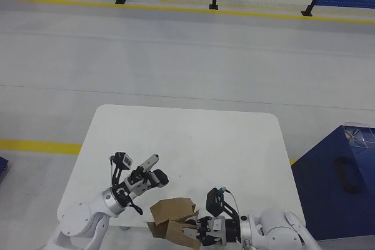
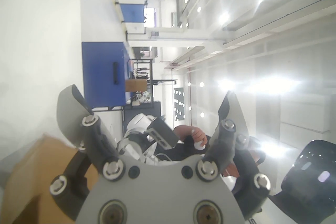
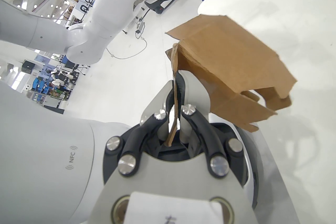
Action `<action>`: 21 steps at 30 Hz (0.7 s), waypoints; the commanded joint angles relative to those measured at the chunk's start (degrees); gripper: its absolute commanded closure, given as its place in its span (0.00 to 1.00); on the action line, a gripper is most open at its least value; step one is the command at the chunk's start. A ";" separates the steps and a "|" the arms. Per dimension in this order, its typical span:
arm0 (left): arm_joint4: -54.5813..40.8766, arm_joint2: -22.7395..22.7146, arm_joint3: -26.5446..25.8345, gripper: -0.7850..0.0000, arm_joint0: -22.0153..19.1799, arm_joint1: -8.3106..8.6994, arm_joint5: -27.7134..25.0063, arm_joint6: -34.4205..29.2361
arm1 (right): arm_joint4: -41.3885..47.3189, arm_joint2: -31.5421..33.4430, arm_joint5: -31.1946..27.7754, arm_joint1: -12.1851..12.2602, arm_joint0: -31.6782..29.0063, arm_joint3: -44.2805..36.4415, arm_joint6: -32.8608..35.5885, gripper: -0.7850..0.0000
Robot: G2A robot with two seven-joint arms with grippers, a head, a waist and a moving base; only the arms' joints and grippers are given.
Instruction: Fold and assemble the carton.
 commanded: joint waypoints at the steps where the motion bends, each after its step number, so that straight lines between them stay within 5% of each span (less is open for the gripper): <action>1: 0.81 0.38 0.85 0.00 -1.02 0.24 3.41 -2.92 | 0.21 0.51 -0.38 0.20 -0.54 -0.51 -0.40 1.00; 13: -1.09 0.48 4.93 0.00 -4.21 1.69 14.54 -18.88 | 1.91 2.74 -1.58 1.21 -2.61 -2.70 -2.54 1.00; 21: -2.00 -0.26 4.37 0.00 -3.55 1.86 12.34 -17.39 | 2.72 2.81 -0.84 1.30 -2.86 -2.74 -3.05 1.00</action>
